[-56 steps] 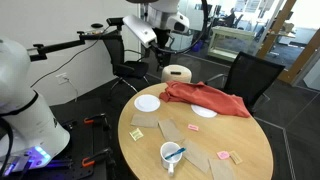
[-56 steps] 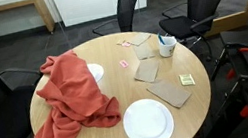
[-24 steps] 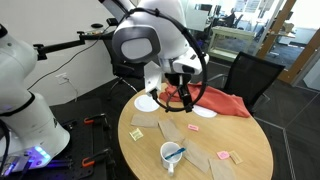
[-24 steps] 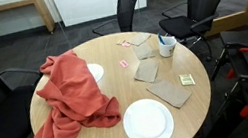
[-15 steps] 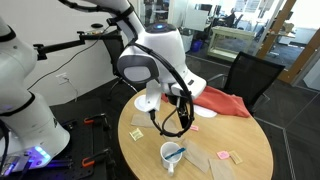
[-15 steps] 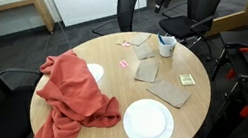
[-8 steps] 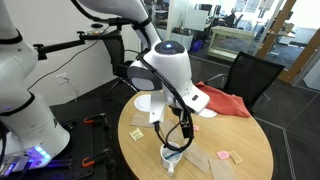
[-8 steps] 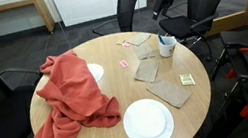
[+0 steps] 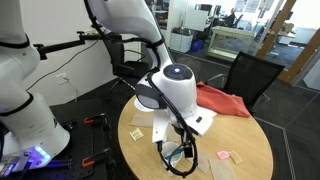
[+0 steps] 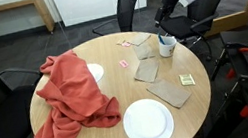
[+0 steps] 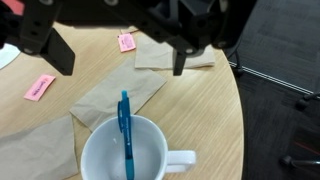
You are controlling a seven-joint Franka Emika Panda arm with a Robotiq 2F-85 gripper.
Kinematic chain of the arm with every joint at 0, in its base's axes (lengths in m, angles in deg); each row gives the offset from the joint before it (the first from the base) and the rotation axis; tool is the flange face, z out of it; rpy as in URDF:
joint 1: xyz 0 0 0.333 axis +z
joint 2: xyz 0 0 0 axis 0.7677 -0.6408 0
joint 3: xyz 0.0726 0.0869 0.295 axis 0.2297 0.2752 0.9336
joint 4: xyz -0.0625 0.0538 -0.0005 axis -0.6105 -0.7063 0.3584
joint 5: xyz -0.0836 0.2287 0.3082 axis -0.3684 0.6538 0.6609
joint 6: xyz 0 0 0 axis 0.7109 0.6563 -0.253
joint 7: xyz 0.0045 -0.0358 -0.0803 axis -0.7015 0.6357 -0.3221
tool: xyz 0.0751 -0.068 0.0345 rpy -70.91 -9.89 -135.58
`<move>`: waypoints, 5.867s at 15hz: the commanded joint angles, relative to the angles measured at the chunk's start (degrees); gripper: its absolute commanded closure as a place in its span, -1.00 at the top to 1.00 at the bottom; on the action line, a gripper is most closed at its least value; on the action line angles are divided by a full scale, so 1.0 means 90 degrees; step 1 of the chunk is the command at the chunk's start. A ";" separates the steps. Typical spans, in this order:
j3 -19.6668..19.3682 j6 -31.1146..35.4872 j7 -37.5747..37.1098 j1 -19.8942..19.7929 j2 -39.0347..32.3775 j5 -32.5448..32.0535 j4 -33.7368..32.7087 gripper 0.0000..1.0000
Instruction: Take the blue pen out of the white mug and place it on the table
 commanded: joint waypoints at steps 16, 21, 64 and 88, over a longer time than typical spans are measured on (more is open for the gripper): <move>0.0300 0.0151 0.0121 -0.0095 -0.0888 -0.0130 -0.0561 1.00; 0.0200 0.0130 0.0062 0.0005 -0.0987 -0.0254 -0.0575 1.00; 0.0954 0.0161 -0.0006 0.0617 0.1783 -0.0142 0.0307 -0.92; 0.1909 -0.1103 -0.0720 0.1002 -0.0617 -0.1626 -0.1737 -0.92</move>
